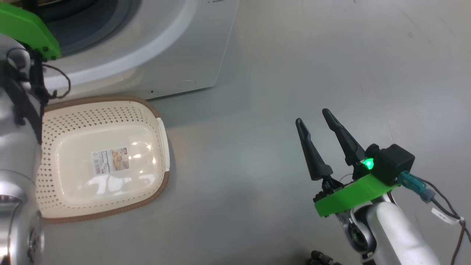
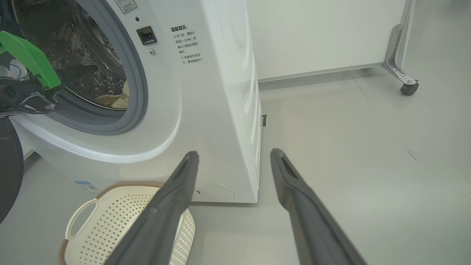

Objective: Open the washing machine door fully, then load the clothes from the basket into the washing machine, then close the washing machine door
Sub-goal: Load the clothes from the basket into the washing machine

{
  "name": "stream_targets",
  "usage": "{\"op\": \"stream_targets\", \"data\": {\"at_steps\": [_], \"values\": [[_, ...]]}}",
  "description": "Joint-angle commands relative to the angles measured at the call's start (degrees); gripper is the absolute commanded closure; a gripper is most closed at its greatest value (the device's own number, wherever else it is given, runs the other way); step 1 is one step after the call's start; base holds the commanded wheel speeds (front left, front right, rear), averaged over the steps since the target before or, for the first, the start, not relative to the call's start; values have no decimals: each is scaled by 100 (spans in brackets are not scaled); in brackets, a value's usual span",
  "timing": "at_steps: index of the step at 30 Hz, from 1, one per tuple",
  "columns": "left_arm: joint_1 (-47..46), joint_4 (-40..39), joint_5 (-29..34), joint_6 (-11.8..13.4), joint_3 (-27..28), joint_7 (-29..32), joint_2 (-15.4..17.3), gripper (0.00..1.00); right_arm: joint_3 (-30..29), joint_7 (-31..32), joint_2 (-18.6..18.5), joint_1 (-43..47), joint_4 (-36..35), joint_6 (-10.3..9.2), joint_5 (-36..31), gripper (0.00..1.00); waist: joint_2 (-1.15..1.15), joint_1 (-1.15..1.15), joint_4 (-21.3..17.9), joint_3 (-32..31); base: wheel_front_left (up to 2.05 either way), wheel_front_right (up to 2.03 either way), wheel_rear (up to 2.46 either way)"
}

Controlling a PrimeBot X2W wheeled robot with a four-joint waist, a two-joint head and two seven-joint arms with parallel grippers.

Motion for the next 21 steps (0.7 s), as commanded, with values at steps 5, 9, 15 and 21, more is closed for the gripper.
{"op": "stream_targets", "data": {"at_steps": [5, 9, 15, 21], "values": [[395, -359, -64, -84, -11, -180, 50, 0, 11, -37, -57, 154, -119, 10, -75, 0, 0, 0, 206, -267, 0, 0, 0], [814, -656, -117, -127, -35, -217, -90, 0, -68, -37, -57, 186, -113, 10, -127, 0, 0, 0, 347, -433, 0, 0, 0], [1674, -1630, -146, -177, -71, -223, -263, 0, -200, -37, -57, 262, -103, 10, -193, 0, 0, 0, 528, -699, 0, 0, 0], [2824, -2688, -88, -211, -184, -224, -389, 0, -248, -37, -57, 412, -38, 10, -299, 0, 0, 0, 682, -1058, 0, 0, 0]]}}
